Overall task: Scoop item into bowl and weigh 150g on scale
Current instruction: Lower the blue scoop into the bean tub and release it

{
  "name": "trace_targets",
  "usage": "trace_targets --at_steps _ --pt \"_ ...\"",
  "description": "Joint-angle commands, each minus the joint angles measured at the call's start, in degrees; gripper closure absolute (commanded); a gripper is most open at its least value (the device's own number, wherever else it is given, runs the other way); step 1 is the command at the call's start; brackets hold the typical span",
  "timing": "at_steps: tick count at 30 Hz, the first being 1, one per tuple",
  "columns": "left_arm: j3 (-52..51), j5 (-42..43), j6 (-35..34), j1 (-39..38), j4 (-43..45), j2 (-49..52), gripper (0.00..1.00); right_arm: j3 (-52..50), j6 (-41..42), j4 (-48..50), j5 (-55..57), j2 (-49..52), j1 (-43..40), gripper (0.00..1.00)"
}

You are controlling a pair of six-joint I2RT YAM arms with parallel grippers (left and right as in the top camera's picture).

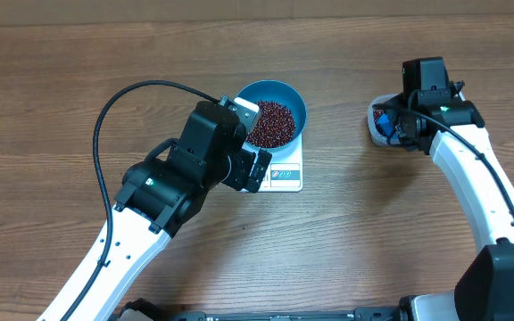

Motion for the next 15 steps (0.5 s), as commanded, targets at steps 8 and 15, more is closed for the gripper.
trace_targets --at_steps 8,15 --pt "1.3 0.3 1.1 0.0 0.2 -0.4 0.00 -0.3 -0.2 0.0 0.4 1.9 -0.2 0.00" --pt "1.3 0.3 1.1 0.0 0.2 -0.4 0.00 4.7 -10.3 -7.0 0.0 1.3 -0.3 0.00"
